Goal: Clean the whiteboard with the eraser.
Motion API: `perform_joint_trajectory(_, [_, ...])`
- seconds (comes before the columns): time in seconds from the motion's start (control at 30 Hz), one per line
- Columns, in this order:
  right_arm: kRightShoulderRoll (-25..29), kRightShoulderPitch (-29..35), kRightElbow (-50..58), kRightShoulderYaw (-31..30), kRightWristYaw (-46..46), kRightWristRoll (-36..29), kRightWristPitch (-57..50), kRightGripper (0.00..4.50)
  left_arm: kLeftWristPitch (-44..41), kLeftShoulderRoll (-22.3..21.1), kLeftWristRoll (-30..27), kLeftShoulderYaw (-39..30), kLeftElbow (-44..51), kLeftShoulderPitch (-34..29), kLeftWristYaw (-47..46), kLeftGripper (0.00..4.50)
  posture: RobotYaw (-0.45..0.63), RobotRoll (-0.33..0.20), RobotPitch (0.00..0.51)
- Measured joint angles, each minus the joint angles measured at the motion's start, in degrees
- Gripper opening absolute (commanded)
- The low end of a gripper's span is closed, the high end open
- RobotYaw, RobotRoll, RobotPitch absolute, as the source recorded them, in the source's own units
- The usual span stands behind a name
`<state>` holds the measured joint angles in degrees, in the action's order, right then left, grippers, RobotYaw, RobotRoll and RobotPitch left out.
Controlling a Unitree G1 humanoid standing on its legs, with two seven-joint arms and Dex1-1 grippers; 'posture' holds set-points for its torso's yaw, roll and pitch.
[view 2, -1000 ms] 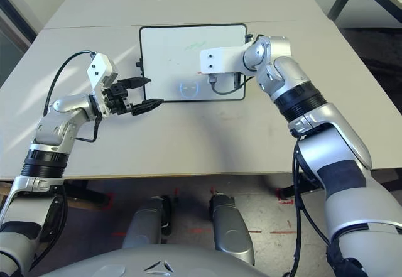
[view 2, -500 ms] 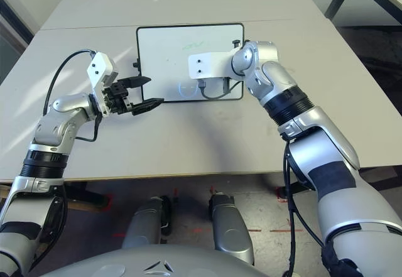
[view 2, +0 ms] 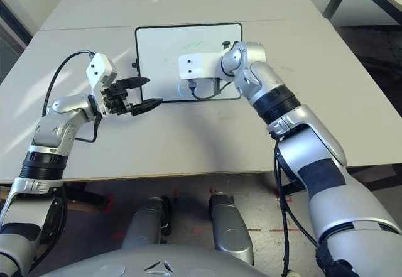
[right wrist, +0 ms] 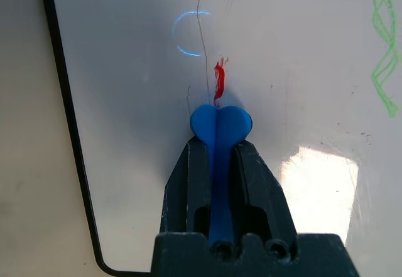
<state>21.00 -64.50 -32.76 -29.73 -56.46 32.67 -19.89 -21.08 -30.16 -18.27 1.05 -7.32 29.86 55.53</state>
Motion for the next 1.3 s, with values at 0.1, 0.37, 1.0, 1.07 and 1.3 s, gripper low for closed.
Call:
perform_joint_trajectory(0.1, [-1.0, -1.0, -1.6, 0.7, -0.4, -0.9, -0.7, 0.22, 0.0, 0.0, 0.0, 0.0, 0.0, -0.1, 0.0, 4.5, -0.12, 0.0, 0.138])
perform_joint_trajectory(0.37, [-2.9, -2.5, -4.3, 0.8, -0.9, -2.0, -0.7, 0.22, 0.0, 0.0, 0.0, 0.0, 0.1, -0.8, -0.1, 4.5, -0.11, 0.0, 0.137])
perform_joint_trajectory(1.0, [-4.8, -5.2, -10.1, 0.6, 0.2, -2.2, 2.1, 0.22, 0.0, 0.1, 0.0, 0.0, 0.3, -1.0, -0.2, 4.5, -0.11, 0.0, 0.132])
perform_joint_trajectory(1.07, [-4.0, -5.2, -10.1, 0.4, 0.2, -2.1, 3.0, 0.22, 0.1, 0.1, 0.0, 0.0, 0.3, -1.0, -0.2, 4.5, -0.11, 0.0, 0.132])
perform_joint_trajectory(1.3, [-1.2, -4.5, -9.3, -0.2, -0.2, -2.1, 4.4, 0.22, 0.1, 0.2, 0.0, 0.0, 0.2, -1.0, -0.2, 4.5, -0.12, 0.0, 0.135])
